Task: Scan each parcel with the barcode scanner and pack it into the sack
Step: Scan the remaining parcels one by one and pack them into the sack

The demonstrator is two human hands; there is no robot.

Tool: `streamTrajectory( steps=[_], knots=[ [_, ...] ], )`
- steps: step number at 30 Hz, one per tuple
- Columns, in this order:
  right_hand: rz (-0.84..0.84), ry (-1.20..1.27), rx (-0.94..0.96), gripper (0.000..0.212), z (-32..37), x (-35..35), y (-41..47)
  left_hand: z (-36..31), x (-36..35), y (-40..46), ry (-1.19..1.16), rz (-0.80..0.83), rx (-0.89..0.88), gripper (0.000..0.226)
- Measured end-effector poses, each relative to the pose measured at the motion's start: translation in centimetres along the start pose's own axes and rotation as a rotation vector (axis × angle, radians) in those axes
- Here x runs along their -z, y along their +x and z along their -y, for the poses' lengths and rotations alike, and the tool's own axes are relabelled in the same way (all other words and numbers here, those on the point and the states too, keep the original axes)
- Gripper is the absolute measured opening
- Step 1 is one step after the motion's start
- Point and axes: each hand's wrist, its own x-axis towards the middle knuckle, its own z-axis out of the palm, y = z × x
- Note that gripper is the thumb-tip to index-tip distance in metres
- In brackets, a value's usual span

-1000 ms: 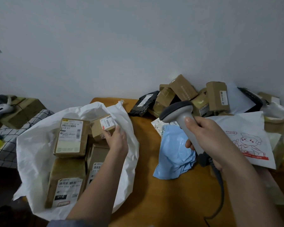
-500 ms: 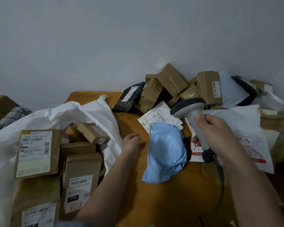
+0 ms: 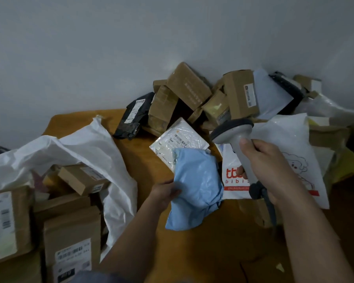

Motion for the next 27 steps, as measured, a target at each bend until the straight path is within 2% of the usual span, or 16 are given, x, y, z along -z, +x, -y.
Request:
streamTrajectory(
  steps=[2, 7, 12, 15, 18, 21, 24, 27],
  knots=[
    [0.008, 0.008, 0.004, 0.035, 0.1, -0.1, -0.2, 0.0, 0.2, 0.0, -0.042, -0.057, -0.019, 0.01],
    [0.03, 0.027, 0.038, 0.031, 0.7, -0.5, -1.7, 0.2, 1.2, -1.3, 0.1, -0.136, -0.179, 0.022],
    [0.084, 0.043, 0.075, 0.03, 1.2, -0.7, -3.5, -0.9, 1.6, -5.5, 0.396, -0.198, -0.554, 0.024],
    [0.113, 0.06, 0.092, 0.026, 1.6, -0.9, -4.7, -1.4, 1.0, -8.7, 0.513, -0.158, -0.749, 0.017],
    [0.131, 0.081, 0.124, 0.025, 1.6, -0.9, -5.8, -0.6, 1.2, -11.4, 0.521, -0.087, -0.868, 0.02],
    [0.149, 0.086, 0.132, 0.025, 1.1, -0.8, -6.6, 1.8, 2.2, -12.8, 0.413, -0.083, -0.845, 0.027],
    [0.169, 0.091, 0.115, 0.025, 0.1, -0.6, -7.3, 5.4, 4.0, -13.0, 0.356, -0.258, -0.748, 0.02],
    [0.174, 0.056, 0.104, 0.027, -1.1, -0.4, -7.7, 8.6, 5.9, -12.6, 0.486, -0.422, -0.599, 0.013]
  ],
)
